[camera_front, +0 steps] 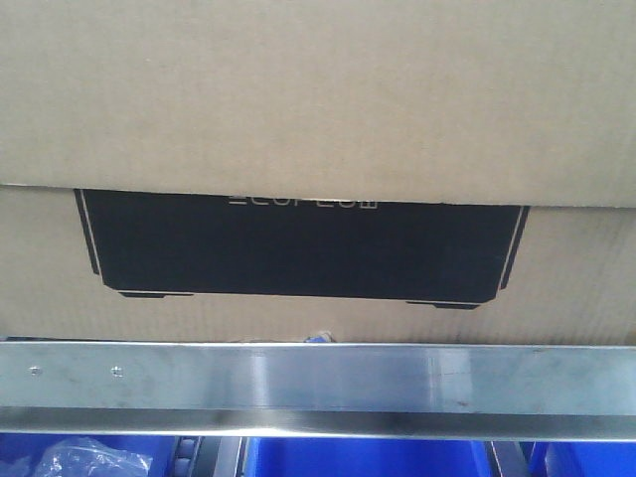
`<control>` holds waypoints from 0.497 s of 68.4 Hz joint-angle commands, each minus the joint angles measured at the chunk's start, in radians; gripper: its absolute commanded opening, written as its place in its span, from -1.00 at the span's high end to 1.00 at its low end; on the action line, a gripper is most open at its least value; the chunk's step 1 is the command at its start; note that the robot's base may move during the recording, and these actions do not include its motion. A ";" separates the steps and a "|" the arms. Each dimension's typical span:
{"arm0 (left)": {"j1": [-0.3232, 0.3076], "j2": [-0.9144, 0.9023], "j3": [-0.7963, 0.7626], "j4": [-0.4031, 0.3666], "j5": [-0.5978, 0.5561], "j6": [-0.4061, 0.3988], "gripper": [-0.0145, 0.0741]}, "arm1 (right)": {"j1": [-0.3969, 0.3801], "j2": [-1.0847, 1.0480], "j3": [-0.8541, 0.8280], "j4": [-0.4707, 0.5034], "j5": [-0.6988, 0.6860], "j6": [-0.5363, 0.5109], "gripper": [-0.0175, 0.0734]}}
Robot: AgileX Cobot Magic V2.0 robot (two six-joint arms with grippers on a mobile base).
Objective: Grab box from left shelf to table start
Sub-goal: 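Clamp the cardboard box side walls with both grippers on the shelf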
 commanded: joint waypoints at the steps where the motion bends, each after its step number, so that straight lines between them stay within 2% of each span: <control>1: -0.001 -0.013 -0.003 -0.005 -0.090 -0.001 0.90 | -0.003 -0.009 0.001 -0.003 -0.092 -0.004 0.49; 24: -0.001 -0.013 -0.003 -0.005 -0.092 -0.001 0.90 | -0.003 -0.009 0.001 -0.003 -0.092 -0.004 0.49; 34: -0.001 -0.013 -0.003 -0.005 -0.152 -0.001 0.90 | -0.003 -0.009 0.001 -0.003 -0.092 -0.004 0.49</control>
